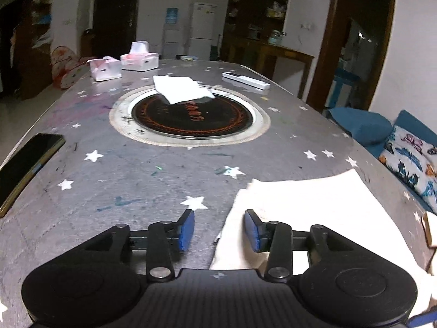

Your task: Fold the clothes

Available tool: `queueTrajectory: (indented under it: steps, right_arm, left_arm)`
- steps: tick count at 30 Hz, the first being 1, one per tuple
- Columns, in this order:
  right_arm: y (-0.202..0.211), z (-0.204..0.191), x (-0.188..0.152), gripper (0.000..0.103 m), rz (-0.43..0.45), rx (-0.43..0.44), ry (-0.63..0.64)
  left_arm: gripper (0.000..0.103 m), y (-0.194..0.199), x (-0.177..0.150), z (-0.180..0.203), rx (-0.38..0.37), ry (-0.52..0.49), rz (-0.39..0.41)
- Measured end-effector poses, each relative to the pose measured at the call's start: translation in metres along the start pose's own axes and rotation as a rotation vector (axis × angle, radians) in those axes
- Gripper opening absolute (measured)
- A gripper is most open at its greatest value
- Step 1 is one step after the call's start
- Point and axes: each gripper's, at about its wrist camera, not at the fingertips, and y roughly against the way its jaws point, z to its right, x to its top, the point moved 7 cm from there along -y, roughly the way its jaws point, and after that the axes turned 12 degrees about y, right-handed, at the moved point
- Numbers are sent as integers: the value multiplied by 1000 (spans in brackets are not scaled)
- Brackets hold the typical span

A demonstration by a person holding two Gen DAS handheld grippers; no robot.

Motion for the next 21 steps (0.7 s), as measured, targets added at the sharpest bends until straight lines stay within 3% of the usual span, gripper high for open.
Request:
queueTrajectory:
  steps: [6, 10, 14, 18, 21]
  right_arm:
    - [0, 0, 0, 103, 2, 1, 2]
    - [0, 0, 0, 103, 2, 0, 2]
    - [0, 0, 0, 103, 0, -2, 5]
    - [-1, 0, 0, 103, 1, -2, 6]
    - [-1, -1, -1, 103, 1, -3, 8]
  left_arm:
    - [42, -3, -4, 12, -30, -80, -9]
    - [13, -4, -6, 16, -62, -96, -8]
    - [9, 4, 1, 10, -20, -97, 56]
    - [9, 6, 15, -15, 81, -23, 103]
    - [10, 0, 18, -35, 154, 18, 94]
